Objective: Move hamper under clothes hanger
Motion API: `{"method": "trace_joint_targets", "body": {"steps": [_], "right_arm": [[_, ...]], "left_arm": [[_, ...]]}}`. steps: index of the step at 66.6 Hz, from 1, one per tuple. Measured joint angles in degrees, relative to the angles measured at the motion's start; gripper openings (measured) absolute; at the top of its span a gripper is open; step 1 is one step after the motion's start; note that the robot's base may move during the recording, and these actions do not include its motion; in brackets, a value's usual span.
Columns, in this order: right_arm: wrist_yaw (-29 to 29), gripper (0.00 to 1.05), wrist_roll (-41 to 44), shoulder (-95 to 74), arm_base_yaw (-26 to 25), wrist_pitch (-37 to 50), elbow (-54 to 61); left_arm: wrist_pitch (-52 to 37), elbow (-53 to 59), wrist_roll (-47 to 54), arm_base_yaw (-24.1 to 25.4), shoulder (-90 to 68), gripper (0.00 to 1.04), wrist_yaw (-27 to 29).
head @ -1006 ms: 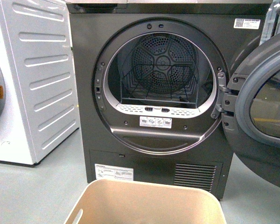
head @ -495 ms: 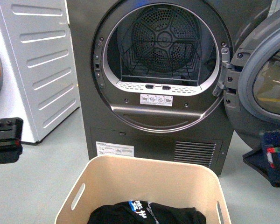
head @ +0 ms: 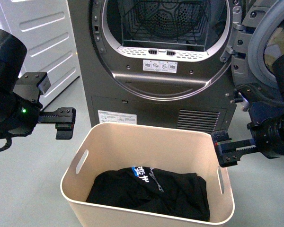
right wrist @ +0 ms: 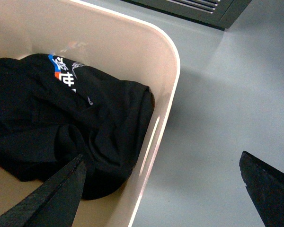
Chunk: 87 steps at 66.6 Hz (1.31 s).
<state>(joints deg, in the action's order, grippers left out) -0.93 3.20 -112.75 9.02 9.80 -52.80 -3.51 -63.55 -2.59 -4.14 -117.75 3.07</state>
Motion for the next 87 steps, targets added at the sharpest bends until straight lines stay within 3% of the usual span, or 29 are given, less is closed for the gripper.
{"method": "trace_joint_targets", "body": {"steps": [29, 85, 87], "right_arm": [[-3.76, 0.97, -0.22, -13.09, 0.76, 0.31, -8.94], [-6.91, 0.97, -4.28, -24.63, -0.46, -0.59, -16.15], [-6.8, 0.97, -4.57, -24.92, -0.46, -0.66, -16.17]], "left_arm": [[-1.81, -4.9, -0.17, -3.91, -10.56, 0.98, -1.75], [-4.42, -8.11, 1.16, -3.91, -18.6, 0.98, -2.64], [-4.46, -8.13, 1.22, -3.91, -18.88, 0.94, -2.58]]}}
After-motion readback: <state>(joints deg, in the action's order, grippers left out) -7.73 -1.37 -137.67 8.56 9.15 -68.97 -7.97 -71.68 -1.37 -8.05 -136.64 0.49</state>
